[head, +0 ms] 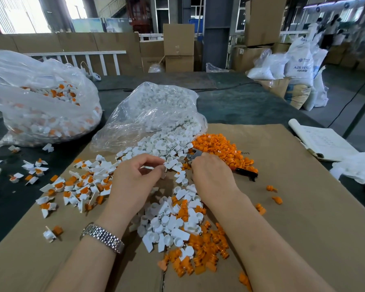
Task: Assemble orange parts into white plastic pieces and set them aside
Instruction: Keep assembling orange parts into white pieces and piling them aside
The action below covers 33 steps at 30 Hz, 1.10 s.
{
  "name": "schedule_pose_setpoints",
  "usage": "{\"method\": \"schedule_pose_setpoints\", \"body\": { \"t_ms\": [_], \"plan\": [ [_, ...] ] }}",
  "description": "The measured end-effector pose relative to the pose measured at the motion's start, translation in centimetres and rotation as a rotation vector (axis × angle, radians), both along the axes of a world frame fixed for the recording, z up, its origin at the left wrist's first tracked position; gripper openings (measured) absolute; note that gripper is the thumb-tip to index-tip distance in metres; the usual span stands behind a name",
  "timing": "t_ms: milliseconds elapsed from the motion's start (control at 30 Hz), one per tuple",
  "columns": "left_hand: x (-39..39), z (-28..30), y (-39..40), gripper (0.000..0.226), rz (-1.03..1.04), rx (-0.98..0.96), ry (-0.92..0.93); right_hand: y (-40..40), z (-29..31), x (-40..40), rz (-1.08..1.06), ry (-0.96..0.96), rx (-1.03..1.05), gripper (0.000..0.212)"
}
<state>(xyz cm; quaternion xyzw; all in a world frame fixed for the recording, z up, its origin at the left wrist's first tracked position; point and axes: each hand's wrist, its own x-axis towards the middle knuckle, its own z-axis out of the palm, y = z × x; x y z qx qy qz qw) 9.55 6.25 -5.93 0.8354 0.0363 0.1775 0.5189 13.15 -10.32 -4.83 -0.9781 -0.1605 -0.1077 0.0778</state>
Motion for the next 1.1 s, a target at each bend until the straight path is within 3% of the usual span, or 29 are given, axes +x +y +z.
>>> {"method": "schedule_pose_setpoints", "body": {
  "t_ms": [100, 233, 333, 433, 500, 700, 767, 1100],
  "plan": [
    [-0.1, 0.1, 0.0, 0.013, 0.009, -0.022, 0.005, 0.1, 0.0, 0.0, 0.016, 0.005, -0.023, 0.025],
    [0.0, 0.1, 0.1, 0.010, 0.019, -0.067, 0.040, -0.1, 0.2, 0.6, -0.019, -0.057, 0.045, 0.010],
    [0.1, 0.0, 0.3, 0.008, 0.007, -0.109, 0.071, -0.3, 0.5, 0.6, 0.015, -0.004, 0.408, 0.015],
    [0.1, 0.1, 0.3, 0.007, -0.018, -0.199, 0.094, 0.2, 0.8, -0.2, 0.139, 0.028, 0.819, 0.008],
    [0.1, 0.2, 0.2, 0.008, -0.029, -0.276, 0.108, 0.7, 0.8, -0.6, 0.210, 0.061, 0.940, 0.004],
    [0.0, 0.4, 0.4, 0.010, -0.112, -0.526, 0.194, 1.6, 0.2, -0.6, 0.277, 0.042, 0.888, 0.005],
    [0.0, 0.5, 0.5, 0.021, -0.138, -0.624, 0.197, 1.6, 0.2, -0.7, 0.282, 0.012, 0.915, 0.005],
    [0.2, 0.6, 1.0, 0.025, -0.194, -0.812, 0.238, 1.6, 0.1, -0.9, 0.308, -0.099, 0.785, 0.008]
  ]
}}
